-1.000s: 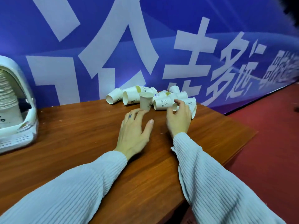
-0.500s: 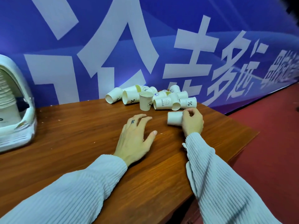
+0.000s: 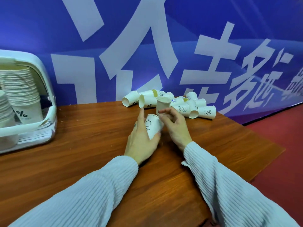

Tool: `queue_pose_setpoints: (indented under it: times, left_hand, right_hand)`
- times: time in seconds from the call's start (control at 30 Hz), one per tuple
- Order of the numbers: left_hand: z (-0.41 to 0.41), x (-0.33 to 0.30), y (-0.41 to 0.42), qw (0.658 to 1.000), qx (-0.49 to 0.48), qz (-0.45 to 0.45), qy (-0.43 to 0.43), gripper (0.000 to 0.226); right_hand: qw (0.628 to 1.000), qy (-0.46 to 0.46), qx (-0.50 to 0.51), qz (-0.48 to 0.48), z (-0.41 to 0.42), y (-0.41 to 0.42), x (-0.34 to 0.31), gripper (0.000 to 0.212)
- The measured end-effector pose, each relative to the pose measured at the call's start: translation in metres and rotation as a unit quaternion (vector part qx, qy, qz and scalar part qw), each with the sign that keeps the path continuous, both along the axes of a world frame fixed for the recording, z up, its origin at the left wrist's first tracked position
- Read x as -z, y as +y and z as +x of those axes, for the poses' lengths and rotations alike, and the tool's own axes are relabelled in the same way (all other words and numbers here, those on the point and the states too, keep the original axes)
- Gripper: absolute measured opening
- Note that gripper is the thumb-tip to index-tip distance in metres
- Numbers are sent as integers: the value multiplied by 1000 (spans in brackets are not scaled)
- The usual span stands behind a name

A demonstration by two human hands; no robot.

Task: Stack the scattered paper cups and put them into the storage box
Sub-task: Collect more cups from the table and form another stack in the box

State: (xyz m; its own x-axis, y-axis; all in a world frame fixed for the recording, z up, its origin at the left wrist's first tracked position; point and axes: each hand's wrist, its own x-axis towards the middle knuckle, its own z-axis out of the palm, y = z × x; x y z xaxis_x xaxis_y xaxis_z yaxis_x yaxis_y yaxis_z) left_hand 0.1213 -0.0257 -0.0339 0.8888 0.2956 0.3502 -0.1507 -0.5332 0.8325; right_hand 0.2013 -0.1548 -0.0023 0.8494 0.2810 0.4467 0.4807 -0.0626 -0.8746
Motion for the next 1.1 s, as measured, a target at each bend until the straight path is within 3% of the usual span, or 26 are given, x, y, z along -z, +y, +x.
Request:
queue_pose_setpoints:
  times: [0.1, 0.17, 0.27, 0.33, 0.43, 0.5, 0.67, 0.9, 1.1]
  left_hand:
    - [3, -1, 14, 997, -82, -16, -7, 97]
    - [4, -1, 20, 993, -109, -41, -13, 97]
    - [5, 0, 23, 991, -116, -72, -7, 96]
    - [6, 1, 23, 991, -114, -75, -4, 95]
    - [5, 0, 21, 992, -109, -63, -8, 92]
    - [2, -4, 20, 992, -111, -59, -6, 92]
    - [-17, -22, 29, 987, -128, -94, -29, 88]
    - [-67, -45, 67, 983, -149, -70, -79, 73]
    - [-129, -78, 129, 947, -256, -65, -180, 58]
  right_hand:
    - [980, -72, 172, -64, 38, 23, 2, 17]
    - [936, -137, 272, -177, 64, 36, 13, 36]
    - [870, -199, 295, -342, 98, 46, 32, 59]
    - [858, -199, 308, -359, 112, 45, 37, 60]
    - [852, -206, 342, -339, 111, 41, 36, 41]
    - [865, -199, 340, -310, 100, 40, 33, 27]
    - [938, -154, 259, -169, 49, 45, 23, 21]
    - [965, -141, 205, -85, -13, 68, 1, 13]
    - [990, -129, 45, 23, -80, 146, -51, 10]
